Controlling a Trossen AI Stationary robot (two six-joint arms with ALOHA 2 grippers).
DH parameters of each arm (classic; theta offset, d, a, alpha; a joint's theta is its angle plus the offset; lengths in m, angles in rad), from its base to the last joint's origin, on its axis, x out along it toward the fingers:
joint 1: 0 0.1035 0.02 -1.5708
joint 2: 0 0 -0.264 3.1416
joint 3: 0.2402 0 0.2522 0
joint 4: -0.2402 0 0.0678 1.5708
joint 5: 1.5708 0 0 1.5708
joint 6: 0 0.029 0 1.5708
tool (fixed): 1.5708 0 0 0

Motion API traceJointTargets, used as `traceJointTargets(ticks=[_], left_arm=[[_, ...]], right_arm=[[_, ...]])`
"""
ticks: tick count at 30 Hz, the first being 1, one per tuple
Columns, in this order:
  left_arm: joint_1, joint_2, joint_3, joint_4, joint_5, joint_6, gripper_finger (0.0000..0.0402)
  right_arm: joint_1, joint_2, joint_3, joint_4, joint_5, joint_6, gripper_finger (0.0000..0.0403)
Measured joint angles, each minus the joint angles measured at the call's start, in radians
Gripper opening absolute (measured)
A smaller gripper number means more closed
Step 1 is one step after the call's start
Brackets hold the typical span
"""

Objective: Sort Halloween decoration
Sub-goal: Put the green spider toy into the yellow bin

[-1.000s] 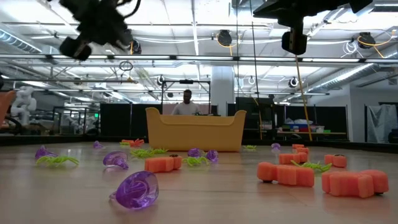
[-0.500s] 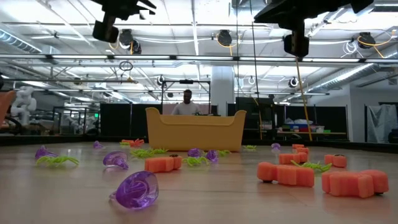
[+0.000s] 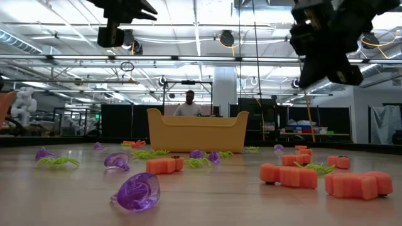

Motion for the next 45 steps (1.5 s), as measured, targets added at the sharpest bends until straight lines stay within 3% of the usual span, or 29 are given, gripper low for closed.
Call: traceJointTargets(ticks=[4,8,13,16,30,45], left_arm=[[-0.025,0.036,0.000,-0.004,0.000,-0.001,0.0033],[-0.045,0.076,0.000,-0.004,-0.003,-0.002,0.0033],[-0.071,0.113,0.000,-0.005,-0.029,-0.002,0.0033],[-0.089,0.128,0.000,-0.005,-0.045,-0.001,0.0033],[-0.097,0.145,0.000,-0.003,-0.076,0.000,0.0033],[-0.096,0.145,0.000,-0.003,-0.112,0.000,0.0033]], right_arm=[[0.018,0.068,0.000,0.044,-0.006,-0.052,0.0044],[0.018,0.147,0.000,0.087,-0.077,-0.054,0.0110],[0.021,0.243,0.000,0.086,-0.141,0.011,0.0188],[0.021,0.284,0.000,0.099,-0.163,0.054,0.0211],[0.021,0.382,0.000,0.156,-0.159,0.121,0.0208],[0.021,0.407,0.000,0.189,-0.105,0.129,0.0208]])
